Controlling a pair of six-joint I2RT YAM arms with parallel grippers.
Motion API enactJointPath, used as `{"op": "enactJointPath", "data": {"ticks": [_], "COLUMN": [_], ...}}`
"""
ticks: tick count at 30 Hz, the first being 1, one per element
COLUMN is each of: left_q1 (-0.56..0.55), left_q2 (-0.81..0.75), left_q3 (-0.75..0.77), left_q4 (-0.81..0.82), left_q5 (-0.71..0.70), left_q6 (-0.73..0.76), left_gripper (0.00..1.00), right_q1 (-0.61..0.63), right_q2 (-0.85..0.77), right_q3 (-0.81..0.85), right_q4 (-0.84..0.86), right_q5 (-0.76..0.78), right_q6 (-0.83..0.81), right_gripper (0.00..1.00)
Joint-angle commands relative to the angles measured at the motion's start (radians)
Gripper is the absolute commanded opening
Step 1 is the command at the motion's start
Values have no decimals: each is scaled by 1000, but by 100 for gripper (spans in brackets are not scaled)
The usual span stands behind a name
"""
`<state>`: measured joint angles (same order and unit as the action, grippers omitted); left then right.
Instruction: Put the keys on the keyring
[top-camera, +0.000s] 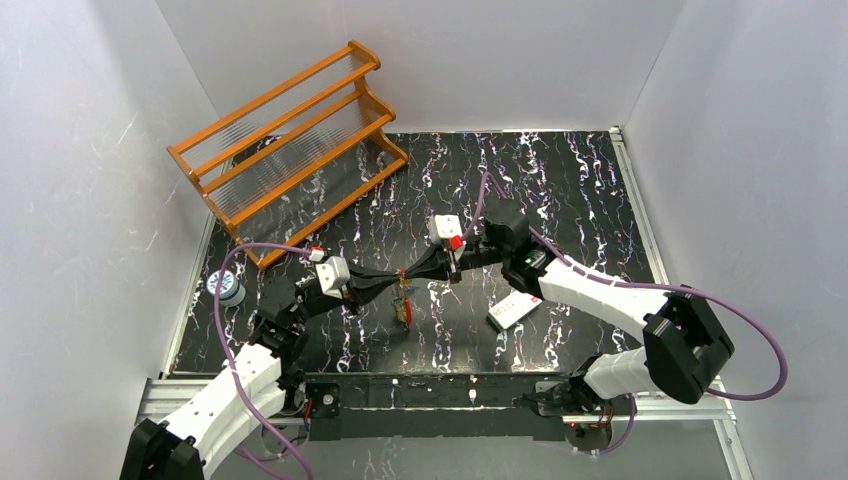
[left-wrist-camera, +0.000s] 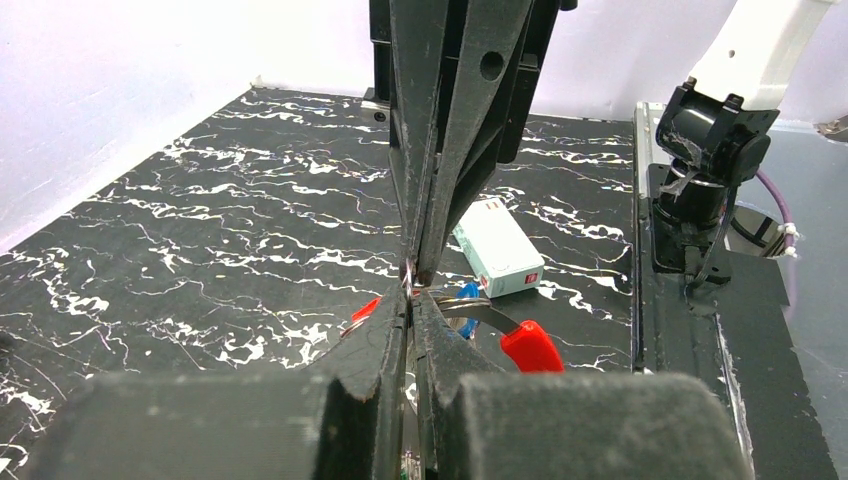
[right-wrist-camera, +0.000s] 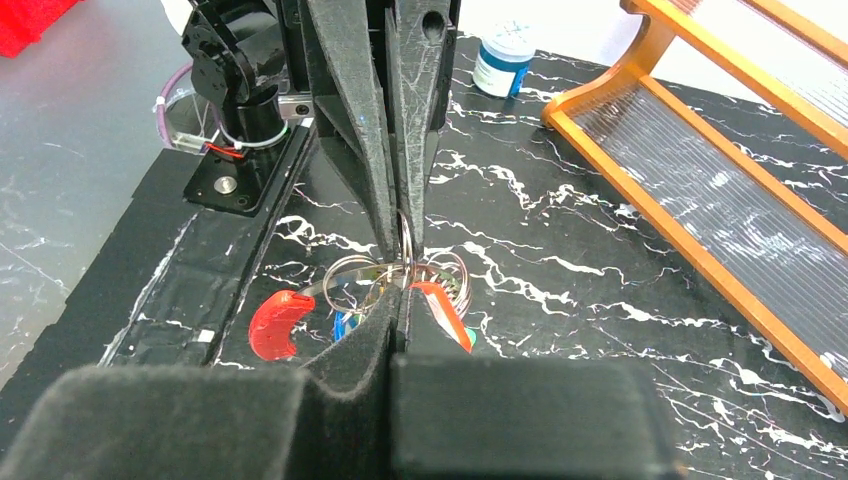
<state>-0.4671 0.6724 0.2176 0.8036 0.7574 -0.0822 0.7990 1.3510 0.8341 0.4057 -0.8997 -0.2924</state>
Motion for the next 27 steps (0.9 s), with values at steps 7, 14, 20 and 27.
{"op": "enactJointPath", "data": {"ticks": [7, 14, 20, 27], "left_q1": [-2, -2, -2, -2], "left_q2": [-6, -2, 4, 20], "left_q3": [8, 7, 8, 2], "left_q4": [79, 84, 85, 86], "left_q5": [4, -1, -3, -23], "left_q6": [-7, -10, -10, -1], "left_gripper": [0, 0, 0, 0], "right_q1": [11, 26, 26, 25], "right_q2": [-24, -29, -60, -119], "right_q3": [-52, -58, -57, -76], "right_q4": [-15, -55, -48, -18], "right_q5": [11, 30, 56, 130], "right_q6": [-58, -93, -93, -79], "right_gripper": [1, 1, 41, 68]}}
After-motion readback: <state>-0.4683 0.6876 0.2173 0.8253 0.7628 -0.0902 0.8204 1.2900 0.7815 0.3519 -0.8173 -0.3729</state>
